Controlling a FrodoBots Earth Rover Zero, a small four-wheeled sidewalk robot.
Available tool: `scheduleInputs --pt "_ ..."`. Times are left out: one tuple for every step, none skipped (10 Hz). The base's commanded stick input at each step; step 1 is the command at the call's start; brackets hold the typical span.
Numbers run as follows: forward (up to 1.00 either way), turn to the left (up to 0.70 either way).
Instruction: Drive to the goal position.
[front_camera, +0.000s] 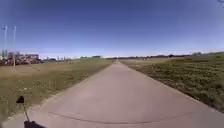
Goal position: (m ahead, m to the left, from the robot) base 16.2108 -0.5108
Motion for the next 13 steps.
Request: scheduleInputs --pt "1.00 0.00" --pt "1.00 0.00" --pt "1.00 0.00" --pt "1.00 0.00" --pt "1.00 -0.02" --pt "1.00 -0.17" --pt "1.00 -0.32" --pt "1.00 0.00" --pt "1.00 0.00" --pt "1.00 0.00" --pt "1.00 0.00" --pt "1.00 0.00" --pt "1.00 0.00"
